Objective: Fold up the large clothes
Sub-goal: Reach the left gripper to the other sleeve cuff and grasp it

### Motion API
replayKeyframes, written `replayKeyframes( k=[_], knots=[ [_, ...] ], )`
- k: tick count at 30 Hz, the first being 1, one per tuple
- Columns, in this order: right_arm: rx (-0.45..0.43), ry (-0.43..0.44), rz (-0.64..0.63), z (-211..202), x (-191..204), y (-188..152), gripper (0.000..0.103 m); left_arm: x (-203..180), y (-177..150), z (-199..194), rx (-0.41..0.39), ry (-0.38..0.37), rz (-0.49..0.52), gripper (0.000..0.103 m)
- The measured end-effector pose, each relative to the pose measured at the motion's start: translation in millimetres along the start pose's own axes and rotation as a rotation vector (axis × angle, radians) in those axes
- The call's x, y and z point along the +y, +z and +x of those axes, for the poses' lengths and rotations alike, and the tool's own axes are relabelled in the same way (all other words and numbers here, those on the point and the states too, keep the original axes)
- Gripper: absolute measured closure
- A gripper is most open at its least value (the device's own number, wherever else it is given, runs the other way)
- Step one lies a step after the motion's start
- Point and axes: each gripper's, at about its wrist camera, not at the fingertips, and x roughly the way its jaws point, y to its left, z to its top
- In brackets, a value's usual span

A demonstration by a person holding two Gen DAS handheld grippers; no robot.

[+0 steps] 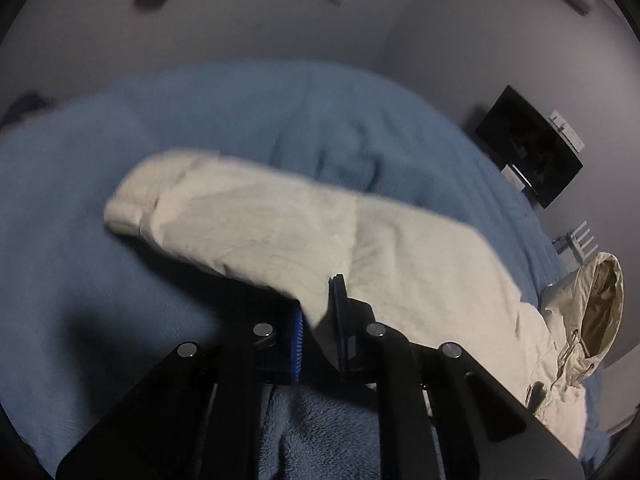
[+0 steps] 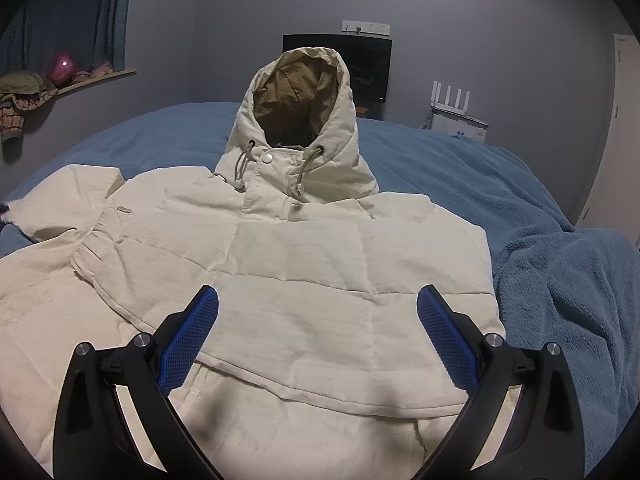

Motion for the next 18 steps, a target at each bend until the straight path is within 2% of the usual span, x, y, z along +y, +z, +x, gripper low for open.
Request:
replayKeyframes(
  k=[4,10,15,18],
  knots=[
    [-0.006,0.005,-0.014,-2.5,4.4,0.3,0.008,-32.6,14.0,-42.2,-0.094,-0.016,0.087,0.09],
    [-0.019,-0.008,-0.021,-10.3,5.9,0.3,0.008,-103.7,21.8,-104.0,-0.187,-0.217,0.197,0.091],
    [-0.031,-0.024,0.004,-19.9,-2.0,0.5,0.008,-176.0,2.1,-144.6,-0.234,-0.34,0.341,0.091],
    [-0.036,-0.04,0.037,-25.7,-9.9,1.9,0.007,-217.3,-15.7,-155.8,-0.239,-0.423,0.401,0.091]
  ],
)
